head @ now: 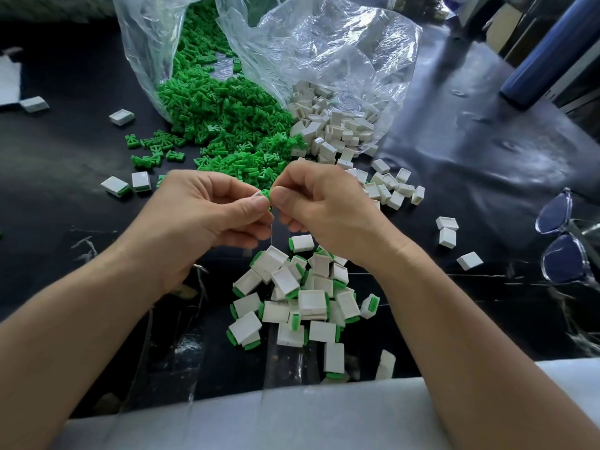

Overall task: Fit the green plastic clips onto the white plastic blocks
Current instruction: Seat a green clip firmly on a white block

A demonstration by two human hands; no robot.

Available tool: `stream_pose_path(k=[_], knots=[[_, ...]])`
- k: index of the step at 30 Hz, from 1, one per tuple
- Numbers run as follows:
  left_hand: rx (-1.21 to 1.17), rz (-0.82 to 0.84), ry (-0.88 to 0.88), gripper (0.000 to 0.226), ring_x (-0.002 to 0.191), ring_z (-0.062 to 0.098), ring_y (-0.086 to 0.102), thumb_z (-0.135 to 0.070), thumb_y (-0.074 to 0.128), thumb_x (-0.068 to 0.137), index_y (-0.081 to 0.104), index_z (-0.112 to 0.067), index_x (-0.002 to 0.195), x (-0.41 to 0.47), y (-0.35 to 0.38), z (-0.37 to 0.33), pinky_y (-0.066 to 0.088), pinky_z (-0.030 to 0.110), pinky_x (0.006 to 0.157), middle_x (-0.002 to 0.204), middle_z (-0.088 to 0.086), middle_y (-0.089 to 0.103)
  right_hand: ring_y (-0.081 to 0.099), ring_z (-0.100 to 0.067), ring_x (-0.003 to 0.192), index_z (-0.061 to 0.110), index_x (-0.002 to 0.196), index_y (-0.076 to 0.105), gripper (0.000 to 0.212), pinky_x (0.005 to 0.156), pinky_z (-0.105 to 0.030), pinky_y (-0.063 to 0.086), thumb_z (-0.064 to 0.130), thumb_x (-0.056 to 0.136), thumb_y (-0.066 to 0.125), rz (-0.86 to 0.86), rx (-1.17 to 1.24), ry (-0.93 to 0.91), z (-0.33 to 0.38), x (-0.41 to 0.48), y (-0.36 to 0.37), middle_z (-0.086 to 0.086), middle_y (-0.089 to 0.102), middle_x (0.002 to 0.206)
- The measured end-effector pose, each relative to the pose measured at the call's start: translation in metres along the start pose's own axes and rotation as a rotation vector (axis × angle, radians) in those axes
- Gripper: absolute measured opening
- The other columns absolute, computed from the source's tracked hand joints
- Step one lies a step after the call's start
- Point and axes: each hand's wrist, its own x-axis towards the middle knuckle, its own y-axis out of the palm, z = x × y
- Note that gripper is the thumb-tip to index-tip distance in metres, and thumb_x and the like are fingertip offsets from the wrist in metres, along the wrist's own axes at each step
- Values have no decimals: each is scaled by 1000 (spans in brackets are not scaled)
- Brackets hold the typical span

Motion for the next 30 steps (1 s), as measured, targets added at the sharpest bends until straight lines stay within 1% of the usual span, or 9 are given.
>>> stream_pose_path(k=[2,5,10,14,17,19,22,26,30], knots=[[52,1,37,21,51,14,66,-20,68,59,66,-5,73,-1,-1,-1,52,19,46,63,10,70,51,-11,63,25,67,49,26,70,-32,50,16,91,54,10,-61,-14,1,-1,0,7,54,62],[154,29,107,20,49,13,65,-23,67,59,67,-6,70,-4,-1,-2,50,19,44,62,9,70,43,-9,61,23,68,45,25,59,-20,35,18,92,52,35,-240,-82,2,-2,0,9,47,61],[270,66,176,23,49,13,64,-26,66,60,68,-6,71,-5,-2,-2,50,18,44,62,9,70,40,-15,67,20,75,45,19,61,-31,30,17,92,50,86,-395,-165,3,-3,-2,11,40,60],[337,79,181,14,49,12,64,-20,67,67,68,-7,72,-4,-1,1,50,18,46,63,8,69,41,-18,69,21,75,45,19,61,-31,29,18,93,49,104,-484,-186,1,-2,0,11,39,60],[201,41,191,18,50,12,65,-21,68,62,67,-7,74,-2,-2,-2,51,18,46,63,7,70,47,-15,61,18,73,51,19,58,-31,38,18,91,54,-13,-207,-135,1,-2,1,8,47,59],[88,23,184,16,52,11,65,-24,68,60,70,-12,71,-1,-2,-4,51,18,47,64,4,71,53,-12,57,15,70,56,23,55,-29,45,25,91,55,-48,38,-60,1,-1,-1,3,55,60],[-1,-12,190,18,59,7,64,-31,70,53,75,-21,67,-1,-1,-5,52,16,52,67,-3,71,55,-8,53,14,71,58,38,51,-19,43,41,93,43,-30,349,101,0,0,-6,2,59,60],[-89,32,195,21,68,6,67,-26,70,54,76,-18,73,-2,1,-5,52,16,60,77,-4,74,59,-14,61,9,81,59,53,58,-23,45,50,94,27,197,686,242,3,1,-2,-4,63,71],[-90,84,197,20,60,7,64,-28,70,55,77,-20,72,-3,1,-5,54,20,54,69,-3,72,58,-13,63,6,86,57,61,59,-22,45,53,93,19,389,823,255,9,-2,5,-6,62,74]])
